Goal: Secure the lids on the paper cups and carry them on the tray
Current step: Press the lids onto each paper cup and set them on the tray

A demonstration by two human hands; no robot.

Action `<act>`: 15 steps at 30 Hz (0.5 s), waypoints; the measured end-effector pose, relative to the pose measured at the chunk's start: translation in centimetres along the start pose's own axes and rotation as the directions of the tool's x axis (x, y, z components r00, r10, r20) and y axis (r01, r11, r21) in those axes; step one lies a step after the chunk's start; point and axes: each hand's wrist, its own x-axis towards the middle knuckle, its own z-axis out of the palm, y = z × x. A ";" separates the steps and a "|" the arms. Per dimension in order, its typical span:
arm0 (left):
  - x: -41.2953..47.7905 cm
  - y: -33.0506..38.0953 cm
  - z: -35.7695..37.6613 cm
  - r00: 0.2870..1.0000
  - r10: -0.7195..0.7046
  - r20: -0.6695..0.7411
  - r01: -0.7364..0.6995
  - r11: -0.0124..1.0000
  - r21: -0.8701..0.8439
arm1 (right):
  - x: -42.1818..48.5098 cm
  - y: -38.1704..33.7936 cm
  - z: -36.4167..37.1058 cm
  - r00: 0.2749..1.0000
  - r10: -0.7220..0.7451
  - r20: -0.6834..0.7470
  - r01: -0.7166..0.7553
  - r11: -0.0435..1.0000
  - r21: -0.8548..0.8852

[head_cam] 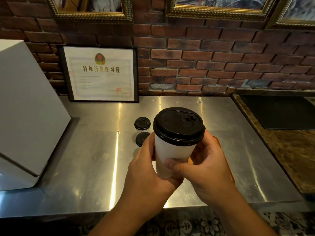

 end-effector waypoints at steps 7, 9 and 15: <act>0.0 0.8 -0.6 0.998 0.045 -0.039 -0.046 0.998 -0.036 | -0.3 -0.7 0.3 0.999 0.038 0.035 -0.039 0.999 0.010; -0.1 1.0 -0.6 0.998 0.053 -0.032 -0.054 0.997 -0.048 | -0.2 -1.0 0.2 0.999 0.036 0.027 -0.036 0.999 -0.004; -0.4 1.2 -0.5 0.998 0.037 -0.048 -0.039 0.998 -0.041 | -0.4 -1.1 -0.1 0.999 0.048 0.021 -0.048 0.999 0.001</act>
